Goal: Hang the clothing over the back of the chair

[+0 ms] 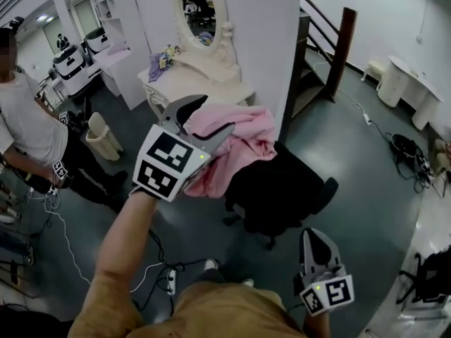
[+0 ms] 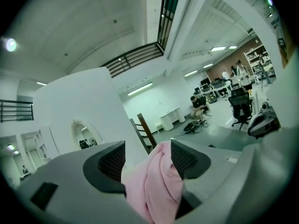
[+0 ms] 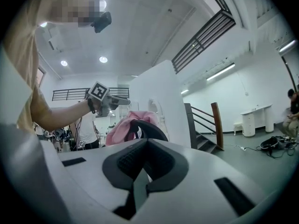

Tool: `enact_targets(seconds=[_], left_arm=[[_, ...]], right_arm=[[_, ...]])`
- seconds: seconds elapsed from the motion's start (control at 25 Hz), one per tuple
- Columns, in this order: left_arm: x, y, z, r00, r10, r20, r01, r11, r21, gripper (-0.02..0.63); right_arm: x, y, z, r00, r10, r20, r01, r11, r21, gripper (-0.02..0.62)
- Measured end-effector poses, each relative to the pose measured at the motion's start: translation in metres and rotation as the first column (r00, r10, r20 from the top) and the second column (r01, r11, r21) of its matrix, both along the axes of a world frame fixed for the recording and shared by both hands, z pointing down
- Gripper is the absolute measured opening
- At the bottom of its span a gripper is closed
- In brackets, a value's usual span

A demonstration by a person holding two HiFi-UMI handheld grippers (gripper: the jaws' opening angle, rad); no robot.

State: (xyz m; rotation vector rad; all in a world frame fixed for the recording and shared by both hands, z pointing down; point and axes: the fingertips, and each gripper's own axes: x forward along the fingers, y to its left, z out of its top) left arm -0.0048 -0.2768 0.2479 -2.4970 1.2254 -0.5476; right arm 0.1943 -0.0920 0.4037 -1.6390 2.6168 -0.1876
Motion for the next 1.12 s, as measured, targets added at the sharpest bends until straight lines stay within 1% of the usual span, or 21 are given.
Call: enact_targets(seconds=[0.08, 0.16, 0.28, 0.32, 0.4, 0.52, 0.6, 0.76, 1.12], left_arm=[[-0.016, 0.006, -0.003, 0.999, -0.029, -0.039, 0.029, 0.999, 0.012, 0.285], [-0.035, 0.011, -0.003, 0.995, -0.066, -0.070, 0.068, 0.997, 0.027, 0.245], [-0.060, 0.016, 0.004, 0.984, -0.115, -0.135, 0.117, 0.993, 0.009, 0.166], [-0.068, 0.017, 0.008, 0.979, -0.131, -0.157, 0.133, 0.991, 0.001, 0.147], [-0.084, 0.021, 0.015, 0.965, -0.167, -0.204, 0.169, 0.986, -0.009, 0.087], [-0.108, 0.028, 0.025, 0.935, -0.216, -0.280, 0.218, 0.976, -0.024, 0.019], [-0.123, 0.034, 0.031, 0.914, -0.238, -0.328, 0.240, 0.970, -0.035, 0.005], [-0.150, 0.048, 0.037, 0.880, -0.259, -0.399, 0.266, 0.963, -0.040, 0.005], [-0.205, 0.090, 0.046, 0.813, -0.279, -0.512, 0.321, 0.947, -0.007, 0.004]], right_arm=[[-0.004, 0.000, 0.000, 1.000, -0.004, 0.002, 0.004, 1.000, -0.002, 0.004], [-0.009, 0.000, 0.000, 1.000, -0.008, 0.002, 0.008, 1.000, -0.003, 0.005], [-0.015, 0.000, 0.000, 1.000, -0.012, 0.000, 0.012, 1.000, -0.006, 0.005], [-0.016, 0.000, 0.000, 1.000, -0.011, 0.000, 0.011, 1.000, -0.007, 0.005], [-0.016, 0.000, 0.002, 1.000, -0.008, -0.002, 0.008, 1.000, -0.009, 0.005], [-0.016, -0.001, 0.002, 1.000, 0.001, -0.005, -0.001, 1.000, -0.011, 0.004], [-0.019, -0.004, 0.000, 1.000, 0.007, -0.003, -0.007, 1.000, -0.009, 0.005], [-0.026, -0.011, -0.008, 1.000, 0.008, -0.003, -0.008, 1.000, 0.000, 0.005], [-0.023, -0.028, -0.032, 0.999, 0.049, 0.024, -0.050, 0.997, 0.051, 0.005]])
